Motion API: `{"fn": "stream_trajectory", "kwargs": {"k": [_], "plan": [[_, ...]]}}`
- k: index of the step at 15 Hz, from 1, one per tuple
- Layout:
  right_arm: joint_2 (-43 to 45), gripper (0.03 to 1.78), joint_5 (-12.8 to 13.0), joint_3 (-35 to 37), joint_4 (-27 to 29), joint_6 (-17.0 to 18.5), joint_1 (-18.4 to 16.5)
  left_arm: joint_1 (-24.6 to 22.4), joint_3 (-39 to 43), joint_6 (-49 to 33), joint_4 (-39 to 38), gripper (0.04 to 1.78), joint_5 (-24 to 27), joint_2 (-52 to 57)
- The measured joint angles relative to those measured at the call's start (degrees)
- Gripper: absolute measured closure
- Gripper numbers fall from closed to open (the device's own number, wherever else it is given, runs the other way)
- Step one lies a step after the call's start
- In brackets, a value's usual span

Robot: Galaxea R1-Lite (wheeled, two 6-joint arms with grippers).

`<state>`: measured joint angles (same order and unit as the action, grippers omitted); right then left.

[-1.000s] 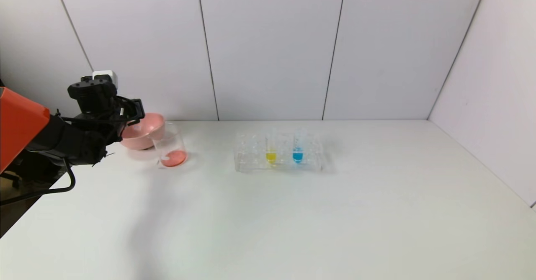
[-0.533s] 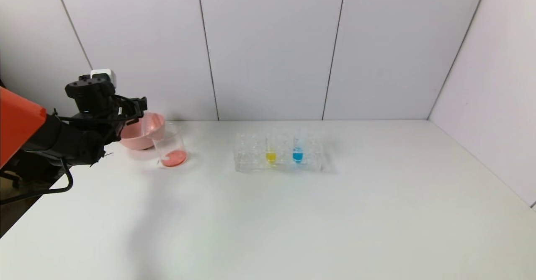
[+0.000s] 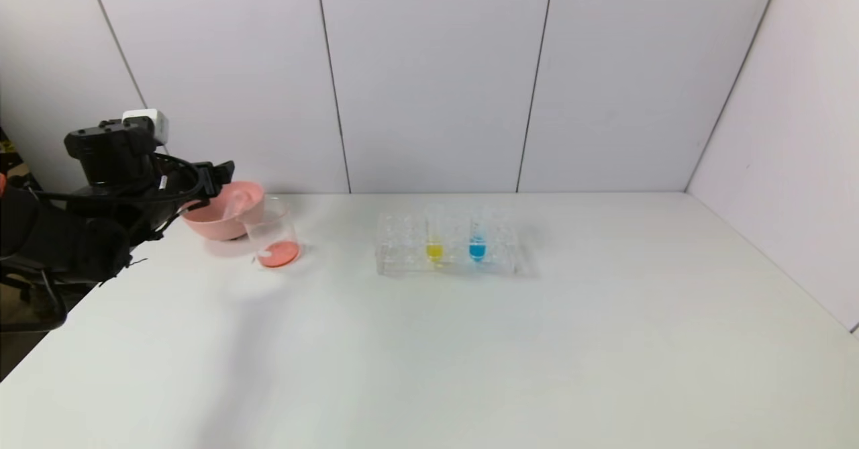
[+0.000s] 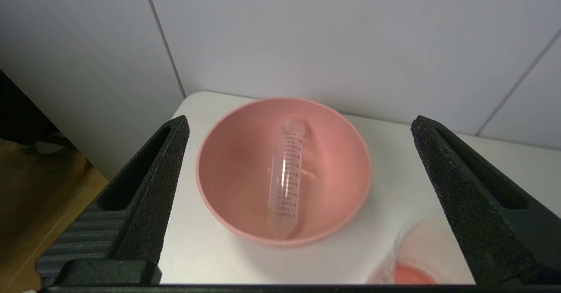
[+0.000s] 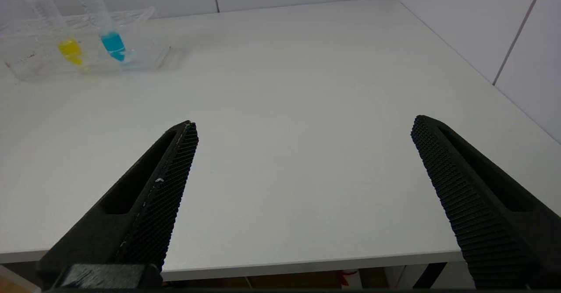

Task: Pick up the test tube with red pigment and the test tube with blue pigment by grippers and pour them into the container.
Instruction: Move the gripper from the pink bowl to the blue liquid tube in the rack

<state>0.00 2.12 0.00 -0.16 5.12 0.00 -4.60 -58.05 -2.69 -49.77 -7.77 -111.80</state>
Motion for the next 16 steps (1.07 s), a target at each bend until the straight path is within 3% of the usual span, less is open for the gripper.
{"fn": "stream_trajectory", "kwargs": {"k": [4,8,11,14,16], "plan": [[0.0,0.04,0.0,0.0,0.0,0.0,0.0,2.0,11.9,-0.1,2.3,0.06,7.7,10.2],[0.0,0.04,0.0,0.0,0.0,0.0,0.0,12.5,20.2,-1.6,4.8,0.06,7.1,19.6],[0.0,0.04,0.0,0.0,0.0,0.0,0.0,26.6,21.9,-5.4,10.4,0.06,-0.7,24.5],[0.0,0.04,0.0,0.0,0.0,0.0,0.0,43.0,20.2,-9.7,14.2,0.06,-14.5,25.3],[0.0,0.04,0.0,0.0,0.0,0.0,0.0,50.6,16.4,-12.5,14.9,0.06,-24.4,21.7]]}}
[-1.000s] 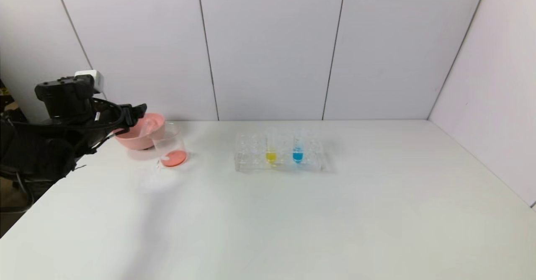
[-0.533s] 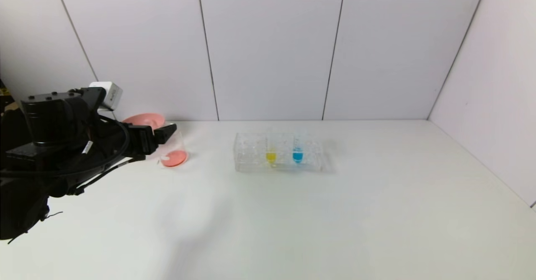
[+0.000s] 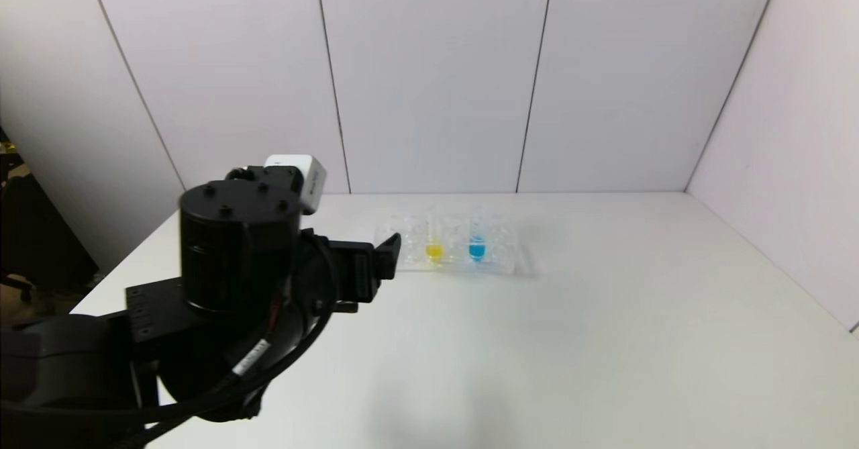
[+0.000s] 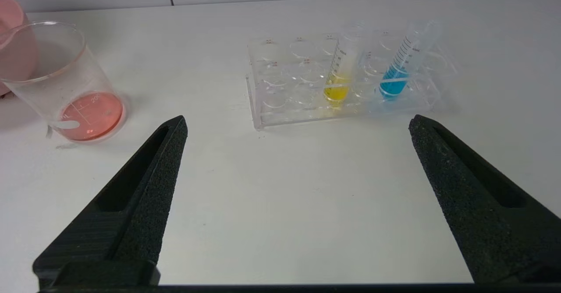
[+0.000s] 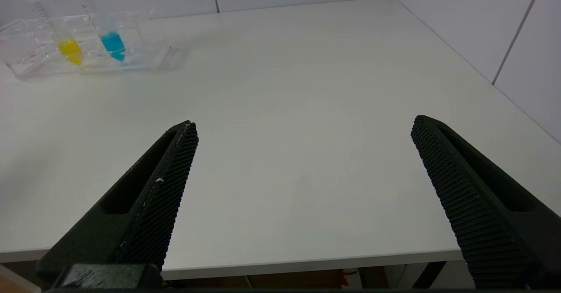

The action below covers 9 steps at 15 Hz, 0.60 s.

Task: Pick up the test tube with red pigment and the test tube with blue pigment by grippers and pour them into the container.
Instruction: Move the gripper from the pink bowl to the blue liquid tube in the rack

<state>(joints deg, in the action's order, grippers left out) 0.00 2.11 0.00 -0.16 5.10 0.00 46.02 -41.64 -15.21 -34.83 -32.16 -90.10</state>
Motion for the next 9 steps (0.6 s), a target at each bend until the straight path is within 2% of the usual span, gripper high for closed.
{"fn": "stream_trajectory", "kwargs": {"k": [2,4,9], "plan": [[0.0,0.04,0.0,0.0,0.0,0.0,0.0,4.5,-5.4,-1.9,0.4,0.06,-8.1,-5.3],[0.0,0.04,0.0,0.0,0.0,0.0,0.0,7.4,-10.4,-2.5,0.8,0.06,-13.2,-10.1],[0.0,0.04,0.0,0.0,0.0,0.0,0.0,12.7,-20.4,-2.7,5.8,0.06,-17.4,-17.5]]}}
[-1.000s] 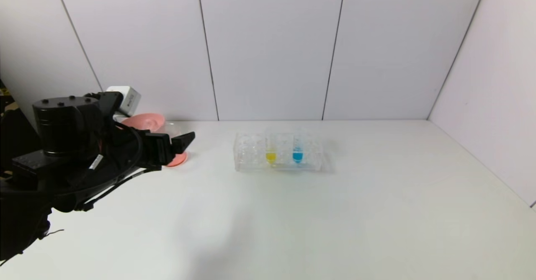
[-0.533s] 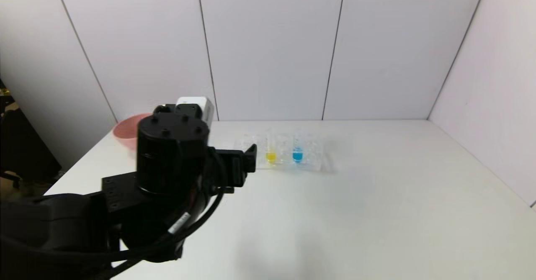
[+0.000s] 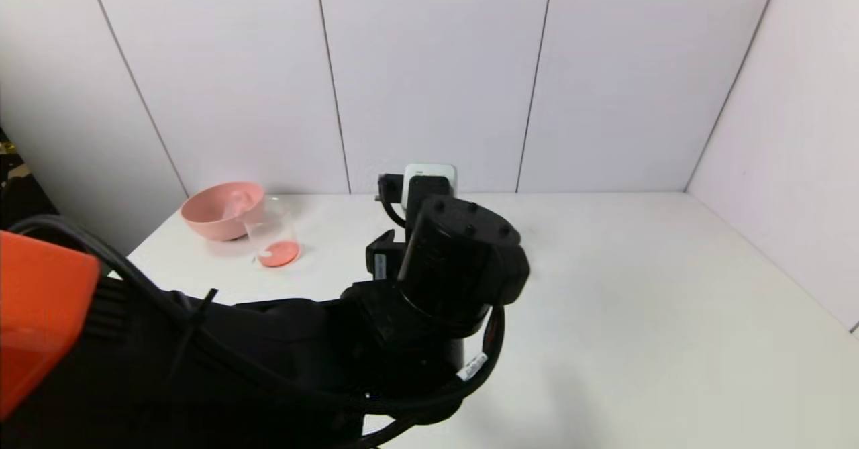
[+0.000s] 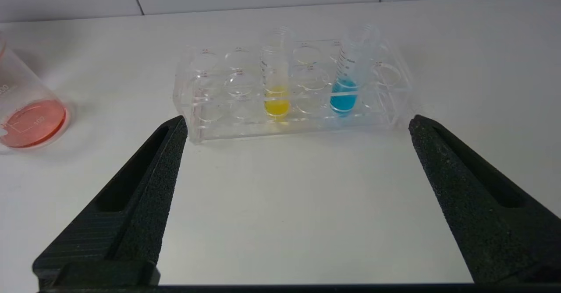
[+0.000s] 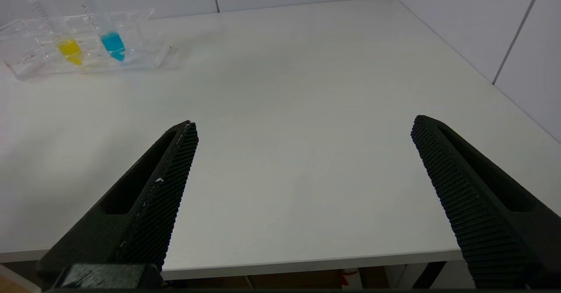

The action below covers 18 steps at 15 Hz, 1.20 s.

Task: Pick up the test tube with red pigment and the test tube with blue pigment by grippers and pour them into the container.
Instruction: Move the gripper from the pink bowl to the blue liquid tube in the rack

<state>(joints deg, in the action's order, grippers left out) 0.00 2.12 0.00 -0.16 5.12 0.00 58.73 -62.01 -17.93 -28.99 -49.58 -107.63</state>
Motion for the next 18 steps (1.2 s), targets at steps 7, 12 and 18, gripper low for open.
{"fn": "stream_trajectory", "kwargs": {"k": [7,12,18], "plan": [[0.0,0.04,0.0,0.0,0.0,0.0,0.0,2.8,-14.0,-1.6,1.8,0.06,-3.0,-12.6],[0.0,0.04,0.0,0.0,0.0,0.0,0.0,2.8,-21.8,-1.6,1.9,0.06,-2.4,-20.6],[0.0,0.04,0.0,0.0,0.0,0.0,0.0,-0.9,-30.6,-0.6,3.7,0.06,-2.9,-27.6]]}}
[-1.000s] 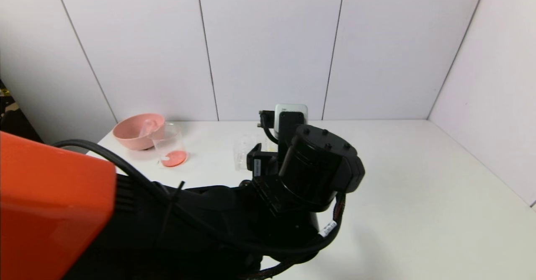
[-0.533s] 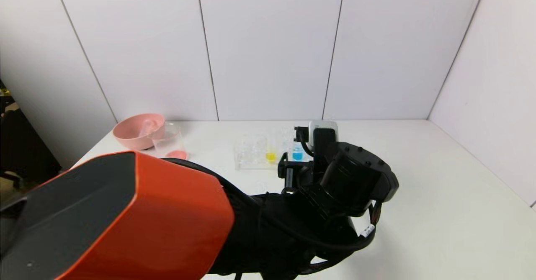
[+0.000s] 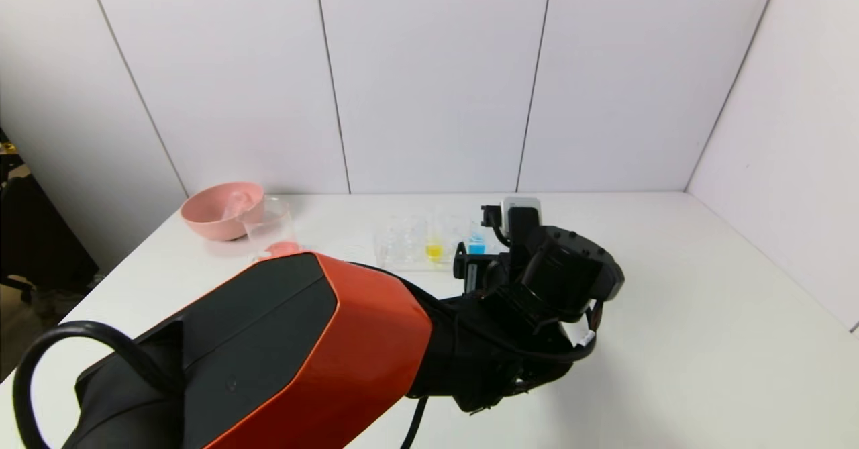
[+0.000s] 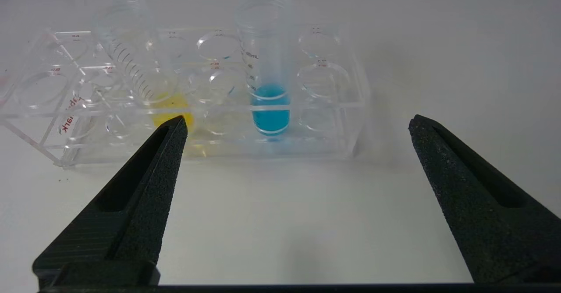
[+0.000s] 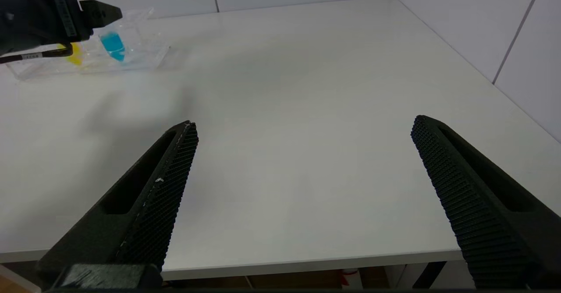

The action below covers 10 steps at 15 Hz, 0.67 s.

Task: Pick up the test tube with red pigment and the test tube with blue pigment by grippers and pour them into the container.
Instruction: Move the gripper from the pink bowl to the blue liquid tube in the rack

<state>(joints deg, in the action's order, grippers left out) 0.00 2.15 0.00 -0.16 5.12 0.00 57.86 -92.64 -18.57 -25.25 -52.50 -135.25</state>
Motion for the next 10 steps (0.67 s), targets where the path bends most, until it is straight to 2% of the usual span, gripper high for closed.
{"fn": "stream_trajectory", "kwargs": {"k": [5,10], "plan": [[0.0,0.04,0.0,0.0,0.0,0.0,0.0,-3.3,-4.5,1.5,-0.3,0.06,0.6,-3.9],[0.0,0.04,0.0,0.0,0.0,0.0,0.0,-3.9,-7.5,2.3,0.1,0.06,0.6,-6.2]]}}
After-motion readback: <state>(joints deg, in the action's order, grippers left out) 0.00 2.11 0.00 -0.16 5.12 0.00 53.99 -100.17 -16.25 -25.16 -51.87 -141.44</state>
